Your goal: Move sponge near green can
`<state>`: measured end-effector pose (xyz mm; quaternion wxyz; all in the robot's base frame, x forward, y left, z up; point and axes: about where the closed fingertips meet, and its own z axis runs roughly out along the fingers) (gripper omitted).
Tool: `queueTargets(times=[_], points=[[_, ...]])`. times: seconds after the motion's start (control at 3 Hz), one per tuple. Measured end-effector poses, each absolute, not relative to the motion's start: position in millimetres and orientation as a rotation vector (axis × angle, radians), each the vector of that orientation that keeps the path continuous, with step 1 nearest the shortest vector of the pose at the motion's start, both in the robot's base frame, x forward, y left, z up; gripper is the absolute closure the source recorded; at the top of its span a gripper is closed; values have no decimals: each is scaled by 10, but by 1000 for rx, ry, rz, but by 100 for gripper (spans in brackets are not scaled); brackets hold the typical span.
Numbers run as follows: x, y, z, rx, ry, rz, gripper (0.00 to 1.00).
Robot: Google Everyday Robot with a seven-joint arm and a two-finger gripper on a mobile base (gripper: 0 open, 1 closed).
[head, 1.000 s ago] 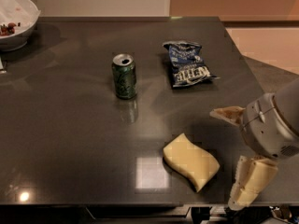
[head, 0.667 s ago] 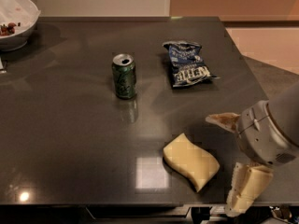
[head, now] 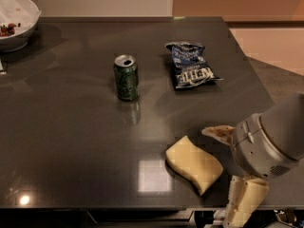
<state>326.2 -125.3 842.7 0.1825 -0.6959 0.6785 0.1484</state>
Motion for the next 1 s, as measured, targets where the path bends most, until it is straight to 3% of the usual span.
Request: queueTargets(times=[0.33, 1.0], points=[[3253, -1202, 8369, -1977, 1928, 433, 18], [3309, -1171, 8363, -1981, 1969, 439, 64]])
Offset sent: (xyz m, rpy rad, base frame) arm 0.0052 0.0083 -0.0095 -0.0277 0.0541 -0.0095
